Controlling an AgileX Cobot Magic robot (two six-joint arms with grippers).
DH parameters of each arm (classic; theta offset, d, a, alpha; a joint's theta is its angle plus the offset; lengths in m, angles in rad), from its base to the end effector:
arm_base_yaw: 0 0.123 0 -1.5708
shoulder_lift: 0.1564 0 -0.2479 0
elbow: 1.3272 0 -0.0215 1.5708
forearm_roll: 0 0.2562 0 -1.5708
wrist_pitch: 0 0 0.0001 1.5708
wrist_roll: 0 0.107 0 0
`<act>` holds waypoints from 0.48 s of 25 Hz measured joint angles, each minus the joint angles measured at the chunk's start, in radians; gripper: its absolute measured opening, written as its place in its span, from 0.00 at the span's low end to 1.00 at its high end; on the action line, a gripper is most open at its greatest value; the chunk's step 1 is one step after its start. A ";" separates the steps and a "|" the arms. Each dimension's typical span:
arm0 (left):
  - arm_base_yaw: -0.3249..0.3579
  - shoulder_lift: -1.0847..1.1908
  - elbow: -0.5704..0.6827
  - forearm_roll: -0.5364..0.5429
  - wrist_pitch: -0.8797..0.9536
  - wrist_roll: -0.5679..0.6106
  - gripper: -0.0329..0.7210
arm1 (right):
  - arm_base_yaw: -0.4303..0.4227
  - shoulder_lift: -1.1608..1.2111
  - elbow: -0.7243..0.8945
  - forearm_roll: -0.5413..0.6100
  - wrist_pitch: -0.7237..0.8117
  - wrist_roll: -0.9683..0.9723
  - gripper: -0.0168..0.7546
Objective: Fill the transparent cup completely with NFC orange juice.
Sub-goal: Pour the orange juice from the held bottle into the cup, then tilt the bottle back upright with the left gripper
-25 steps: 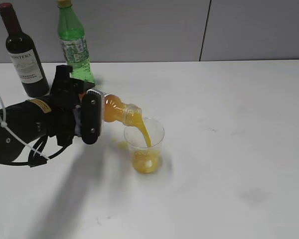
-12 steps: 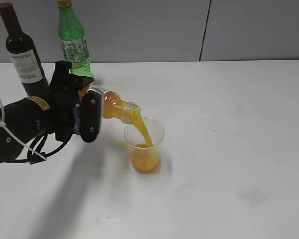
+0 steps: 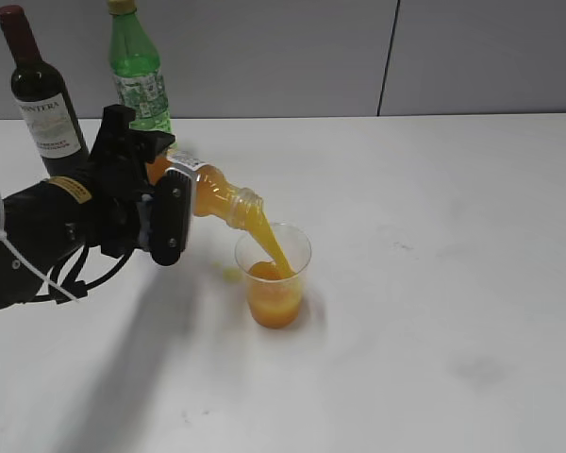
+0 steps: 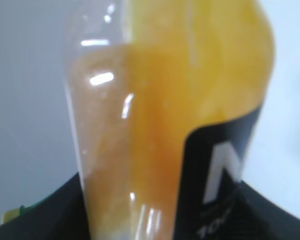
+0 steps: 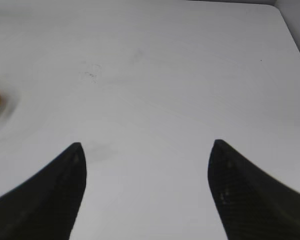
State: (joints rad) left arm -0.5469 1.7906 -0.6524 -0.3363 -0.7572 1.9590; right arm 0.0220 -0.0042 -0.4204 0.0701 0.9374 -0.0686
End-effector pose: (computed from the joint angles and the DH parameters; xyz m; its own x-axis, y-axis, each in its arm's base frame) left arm 0.2994 -0.1539 0.1088 0.3574 0.9116 0.2029 0.2232 -0.2944 0.9293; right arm 0.0650 0.0075 0.2607 -0.4096 -0.0360 -0.9116 -0.0845 0.9964 -0.0014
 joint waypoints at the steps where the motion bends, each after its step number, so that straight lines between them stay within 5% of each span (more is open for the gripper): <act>1: 0.000 0.000 0.000 -0.001 -0.002 0.003 0.68 | 0.000 0.000 0.000 0.000 0.000 0.000 0.78; 12: 0.000 0.000 0.000 -0.003 -0.037 0.010 0.68 | 0.000 0.000 0.000 0.000 0.000 0.000 0.78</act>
State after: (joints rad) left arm -0.5469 1.7906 -0.6524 -0.3395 -0.7944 1.9689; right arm 0.0220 -0.0042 -0.4204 0.0701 0.9374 -0.0686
